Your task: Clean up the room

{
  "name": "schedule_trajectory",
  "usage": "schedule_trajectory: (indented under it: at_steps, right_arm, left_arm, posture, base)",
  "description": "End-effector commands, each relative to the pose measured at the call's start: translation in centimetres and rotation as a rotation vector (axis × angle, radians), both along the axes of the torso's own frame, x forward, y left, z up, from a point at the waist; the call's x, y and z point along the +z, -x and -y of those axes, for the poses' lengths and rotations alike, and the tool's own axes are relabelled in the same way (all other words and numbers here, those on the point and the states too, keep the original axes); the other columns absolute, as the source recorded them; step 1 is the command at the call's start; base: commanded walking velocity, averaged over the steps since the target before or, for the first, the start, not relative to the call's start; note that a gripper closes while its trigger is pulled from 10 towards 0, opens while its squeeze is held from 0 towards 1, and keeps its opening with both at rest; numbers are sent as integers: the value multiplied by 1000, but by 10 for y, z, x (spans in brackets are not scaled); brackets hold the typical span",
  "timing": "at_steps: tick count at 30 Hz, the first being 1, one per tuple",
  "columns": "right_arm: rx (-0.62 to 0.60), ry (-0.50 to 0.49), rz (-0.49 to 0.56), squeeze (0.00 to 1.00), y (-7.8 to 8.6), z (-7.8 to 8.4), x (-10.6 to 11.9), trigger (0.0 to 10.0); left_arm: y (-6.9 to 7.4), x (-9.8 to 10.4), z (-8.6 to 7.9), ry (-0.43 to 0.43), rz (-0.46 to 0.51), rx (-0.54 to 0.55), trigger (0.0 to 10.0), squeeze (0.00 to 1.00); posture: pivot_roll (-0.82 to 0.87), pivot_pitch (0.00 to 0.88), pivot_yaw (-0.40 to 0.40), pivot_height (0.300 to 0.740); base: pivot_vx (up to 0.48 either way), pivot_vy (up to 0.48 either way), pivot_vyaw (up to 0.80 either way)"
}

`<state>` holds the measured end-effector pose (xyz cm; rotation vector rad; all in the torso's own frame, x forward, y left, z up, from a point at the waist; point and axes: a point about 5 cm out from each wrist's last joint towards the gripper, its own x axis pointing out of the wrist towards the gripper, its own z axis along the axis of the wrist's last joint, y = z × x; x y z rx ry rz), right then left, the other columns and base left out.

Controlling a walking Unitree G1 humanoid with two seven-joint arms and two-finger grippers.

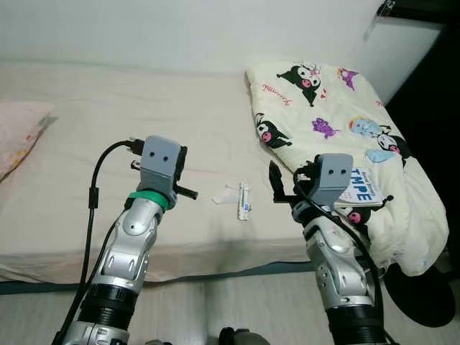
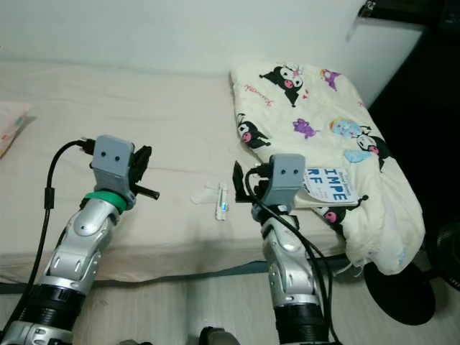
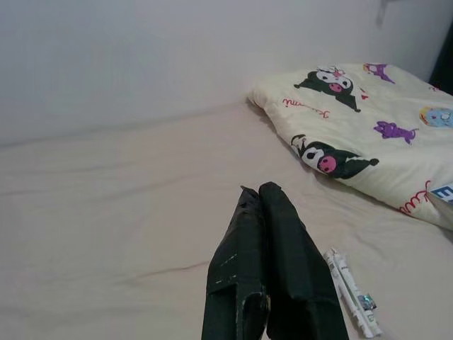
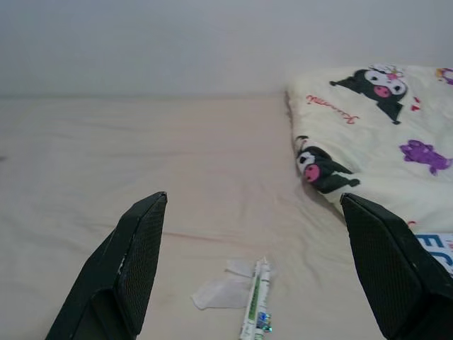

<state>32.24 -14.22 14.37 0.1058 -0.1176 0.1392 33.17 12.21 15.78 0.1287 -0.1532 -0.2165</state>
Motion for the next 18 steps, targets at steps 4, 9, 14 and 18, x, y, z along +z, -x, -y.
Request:
schedule_trajectory:
  at_steps: [4, 9, 14, 18]
  right_arm:
    - [-3, -2, -8, 0, 1, 1, -4, 10000]
    - [-2, -4, -6, 0, 0, 1, -4, 10000]
    - [0, -6, -6, 0, 0, 0, -4, 10000]
    - [-1, -7, -6, 0, 0, 0, -4, 10000]
  left_arm:
    - [3, -9, 1, -6, -32, -3, 10000, 0]
    - [3, -10, 0, -8, -35, -2, 10000, 0]
    - [2, -11, 0, -12, -39, 2, 10000, 0]
    - [2, -11, 0, -13, -41, 3, 10000, 0]
  posture:
    - [-55, 57, -11, 740]
    - [-53, 56, -11, 740]
    - [-54, 56, -11, 740]
    - [-54, 56, -11, 740]
  base:
    - [0, 0, 0]
    - [0, 0, 0]
    - [0, 0, 0]
    - [0, 0, 0]
